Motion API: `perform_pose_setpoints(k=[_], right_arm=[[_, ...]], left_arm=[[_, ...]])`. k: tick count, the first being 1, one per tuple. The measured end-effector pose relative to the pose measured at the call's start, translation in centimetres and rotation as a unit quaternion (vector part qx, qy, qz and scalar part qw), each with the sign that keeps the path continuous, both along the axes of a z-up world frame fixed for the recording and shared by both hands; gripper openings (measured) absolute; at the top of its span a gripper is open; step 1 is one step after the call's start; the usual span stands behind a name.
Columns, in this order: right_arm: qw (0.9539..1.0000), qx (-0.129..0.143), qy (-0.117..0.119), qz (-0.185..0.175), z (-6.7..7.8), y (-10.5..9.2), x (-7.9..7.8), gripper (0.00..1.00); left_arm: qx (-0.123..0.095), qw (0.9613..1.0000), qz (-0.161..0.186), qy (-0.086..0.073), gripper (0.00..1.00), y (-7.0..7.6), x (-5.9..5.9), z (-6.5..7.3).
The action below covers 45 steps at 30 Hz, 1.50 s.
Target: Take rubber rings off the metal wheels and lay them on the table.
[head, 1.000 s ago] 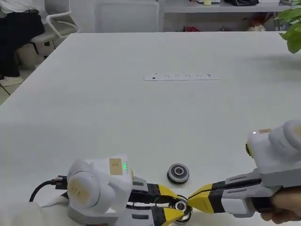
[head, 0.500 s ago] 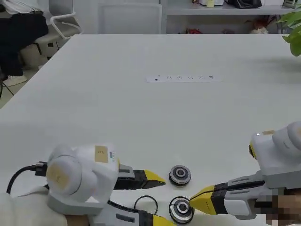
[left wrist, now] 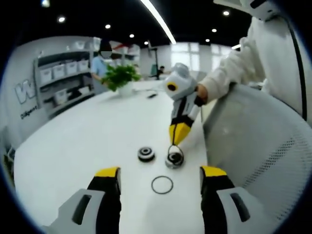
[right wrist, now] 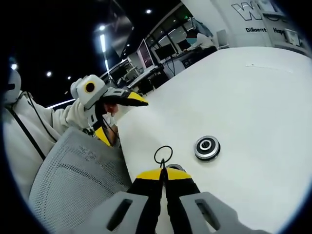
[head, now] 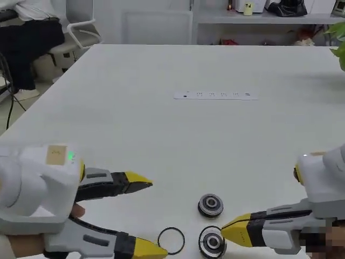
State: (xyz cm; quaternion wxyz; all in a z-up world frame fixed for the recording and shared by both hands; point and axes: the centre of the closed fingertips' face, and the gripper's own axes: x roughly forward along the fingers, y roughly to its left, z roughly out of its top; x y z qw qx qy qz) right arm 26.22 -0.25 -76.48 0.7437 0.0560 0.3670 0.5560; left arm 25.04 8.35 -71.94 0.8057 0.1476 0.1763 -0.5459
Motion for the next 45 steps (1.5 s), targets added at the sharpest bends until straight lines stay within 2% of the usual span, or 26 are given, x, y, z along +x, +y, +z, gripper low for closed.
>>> perform_pose_setpoints(k=[7,14,16,21,27,38,45], right_arm=[[0.9999,0.014,-0.005,-0.005,1.1,0.4,0.0,0.00],[0.9996,0.023,-0.013,-0.014,2.0,0.5,0.2,0.00],[0.9994,0.028,-0.015,-0.017,2.3,0.6,0.3,0.00],[0.9990,0.033,-0.022,-0.023,3.1,0.9,0.4,0.00],[0.9987,0.038,-0.025,-0.021,3.7,1.6,0.1,0.00],[0.9988,0.041,-0.024,-0.005,3.8,3.1,-0.6,0.00],[0.9992,0.033,-0.020,0.009,3.2,4.2,-1.1,0.00]], left_arm=[[0.007,0.9998,0.015,-0.012,0.72,1.7,-1.2,1.0],[-0.001,0.9991,0.043,-0.004,0.75,3.3,-2.0,1.0],[-0.010,0.9984,0.056,-0.001,0.75,3.8,-2.2,1.0],[-0.022,0.9966,0.079,0.000,0.76,4.6,-2.3,1.1],[-0.024,0.9954,0.093,0.001,0.78,5.4,-2.5,1.1],[-0.028,0.9948,0.098,0.008,0.79,5.7,-2.8,0.6],[-0.029,0.9947,0.098,0.011,0.79,5.7,-2.9,0.3]])
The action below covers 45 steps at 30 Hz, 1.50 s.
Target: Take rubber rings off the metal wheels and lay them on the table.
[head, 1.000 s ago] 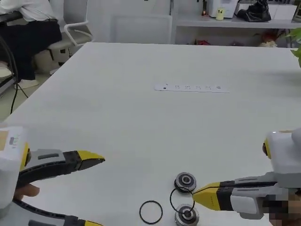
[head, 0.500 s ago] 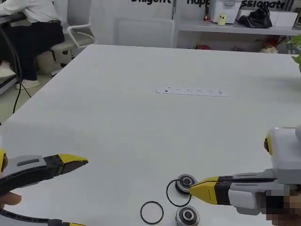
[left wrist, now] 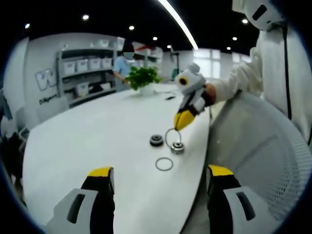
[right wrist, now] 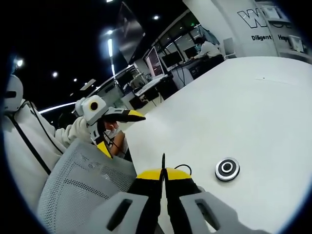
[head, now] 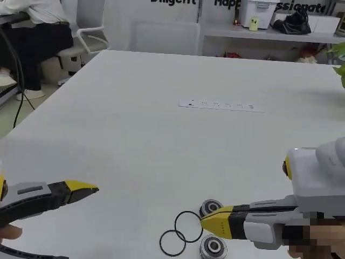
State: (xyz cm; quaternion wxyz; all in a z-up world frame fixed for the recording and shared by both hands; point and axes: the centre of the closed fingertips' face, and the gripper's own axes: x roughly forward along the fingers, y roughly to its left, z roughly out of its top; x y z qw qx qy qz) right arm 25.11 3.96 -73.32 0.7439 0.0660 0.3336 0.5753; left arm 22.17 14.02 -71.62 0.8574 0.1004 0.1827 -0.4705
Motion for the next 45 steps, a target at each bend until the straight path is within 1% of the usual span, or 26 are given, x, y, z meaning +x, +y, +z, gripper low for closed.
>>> perform_pose_setpoints(k=[7,11,14,17,23,26,29,32,41,43,45], right_arm=[[0.9998,-0.008,0.004,0.017,-0.9,1.1,-0.4,0.00],[0.9993,-0.024,0.007,0.027,-1.8,1.4,-0.6,0.00],[0.9989,-0.033,0.003,0.034,-2.3,1.5,-0.6,0.00],[0.9985,-0.044,-0.001,0.033,-2.8,1.5,-0.4,0.00],[0.9979,-0.054,0.015,0.032,-3.6,1.6,-0.3,0.00],[0.9973,-0.066,0.012,0.030,-4.1,1.7,-0.2,0.00],[0.9965,-0.077,0.020,0.028,-4.8,1.6,-0.2,0.00],[0.9958,-0.084,0.020,0.032,-5.1,1.7,-0.3,0.00],[0.9939,-0.105,0.000,0.034,-5.9,1.6,0.1,0.00],[0.9931,-0.112,-0.008,0.034,-6.1,1.4,0.2,0.01],[0.9929,-0.114,-0.010,0.033,-6.2,1.4,0.3,0.04]], left_arm=[[0.000,1.0000,0.001,0.003,0.79,0.0,0.0,-0.2],[-0.001,1.0000,-0.001,0.003,0.79,-0.1,-0.2,-0.2],[0.001,1.0000,-0.001,0.004,0.79,-0.1,-0.2,-0.4],[0.000,1.0000,-0.001,0.006,0.79,-0.1,-0.2,-0.4],[-0.001,1.0000,-0.002,0.003,0.79,-0.1,-0.2,-0.3],[-0.001,1.0000,-0.001,0.004,0.79,-0.1,-0.2,-0.4],[-0.002,1.0000,-0.001,0.005,0.79,-0.1,-0.2,-0.4],[-0.001,1.0000,-0.001,0.006,0.79,-0.2,-0.2,-0.5],[0.000,1.0000,0.003,0.007,0.79,0.1,-0.2,-0.5],[-0.001,1.0000,0.003,0.008,0.79,0.1,-0.3,-0.5],[-0.001,1.0000,0.003,0.008,0.79,0.1,-0.3,-0.5]])
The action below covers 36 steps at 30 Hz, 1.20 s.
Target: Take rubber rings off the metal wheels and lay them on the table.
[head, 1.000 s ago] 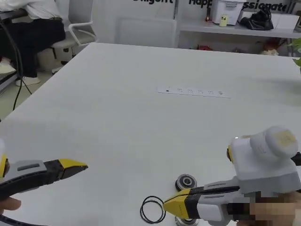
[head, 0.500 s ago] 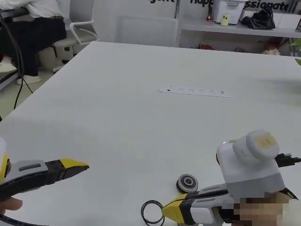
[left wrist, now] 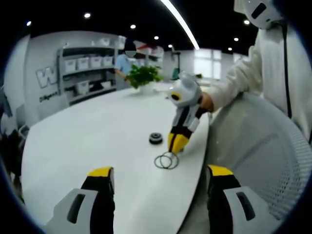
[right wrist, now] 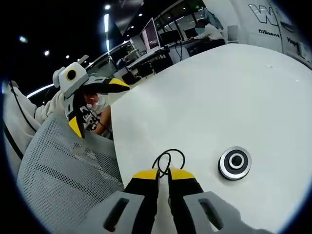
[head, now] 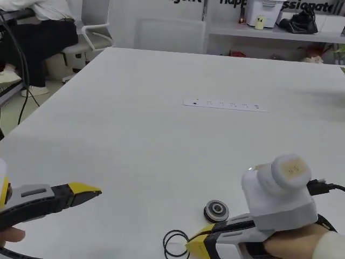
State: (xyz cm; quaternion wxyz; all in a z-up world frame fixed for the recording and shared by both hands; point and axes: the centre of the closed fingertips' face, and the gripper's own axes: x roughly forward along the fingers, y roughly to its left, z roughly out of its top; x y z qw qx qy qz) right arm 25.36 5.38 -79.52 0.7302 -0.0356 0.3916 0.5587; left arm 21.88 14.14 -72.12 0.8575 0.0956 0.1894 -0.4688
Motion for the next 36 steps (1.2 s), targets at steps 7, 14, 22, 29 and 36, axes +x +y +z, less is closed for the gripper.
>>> perform_pose_setpoints(k=[7,14,22,29,36], right_arm=[[0.9999,-0.007,-0.011,0.002,-0.1,-0.1,0.2,0.10],[0.9998,-0.004,-0.021,0.001,0.5,-0.5,0.5,0.13],[0.9990,0.010,-0.040,-0.017,2.6,-1.6,1.6,0.17],[0.9975,0.010,-0.060,-0.036,4.3,-3.3,2.4,0.19],[0.9960,0.010,-0.078,-0.043,6.2,-5.3,3.1,0.20]], left_arm=[[0.002,1.0000,0.000,0.000,0.79,0.0,-0.1,0.0],[0.003,1.0000,0.003,-0.002,0.79,0.0,-0.1,0.2],[0.001,1.0000,0.001,-0.007,0.79,-0.1,0.1,0.6],[-0.005,0.9999,0.000,-0.016,0.79,-0.2,0.4,1.3],[-0.008,0.9997,0.007,-0.024,0.80,-0.4,0.8,2.1]])
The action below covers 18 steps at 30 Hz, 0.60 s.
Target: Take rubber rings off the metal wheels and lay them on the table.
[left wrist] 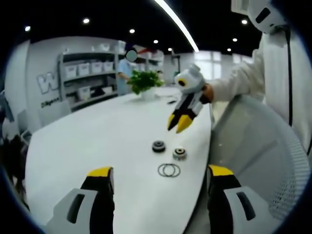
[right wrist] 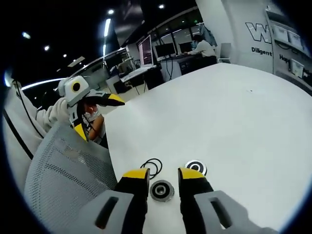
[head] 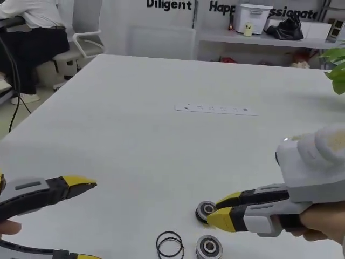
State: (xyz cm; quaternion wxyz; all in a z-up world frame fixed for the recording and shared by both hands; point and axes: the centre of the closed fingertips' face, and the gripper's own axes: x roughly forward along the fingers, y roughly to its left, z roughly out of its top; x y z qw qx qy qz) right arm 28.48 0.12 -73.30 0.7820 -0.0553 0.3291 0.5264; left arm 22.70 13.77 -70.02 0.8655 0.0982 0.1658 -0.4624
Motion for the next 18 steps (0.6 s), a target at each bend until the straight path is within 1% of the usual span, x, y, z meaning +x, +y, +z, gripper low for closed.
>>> perform_pose_setpoints(k=[4,6,9,12,14,17,18], right_arm=[[1.0000,0.007,-0.004,-0.004,0.9,-1.1,0.4,0.22],[0.9999,0.009,-0.007,-0.005,1.2,-1.9,0.9,0.22],[0.9999,0.011,-0.010,-0.005,1.6,-2.7,1.1,0.23],[0.9997,0.017,-0.016,-0.006,2.5,-3.4,1.2,0.23],[0.9996,0.021,-0.019,-0.006,3.3,-3.9,1.4,0.23],[0.9992,0.026,-0.030,-0.011,4.4,-4.4,1.7,0.24],[0.9988,0.031,-0.037,-0.013,5.0,-4.6,1.9,0.24]], left_arm=[[0.001,1.0000,0.003,-0.005,0.80,-0.7,0.1,1.0],[0.000,1.0000,0.004,-0.008,0.80,-1.0,0.1,1.4],[0.001,0.9999,0.004,-0.009,0.80,-1.6,0.3,2.0],[0.010,0.9998,0.008,-0.016,0.80,-1.8,0.7,2.6],[0.012,0.9997,0.007,-0.020,0.80,-2.1,0.9,3.4],[0.016,0.9996,-0.003,-0.025,0.79,-2.6,0.9,4.0],[0.019,0.9994,-0.008,-0.028,0.79,-2.7,1.0,4.2]])
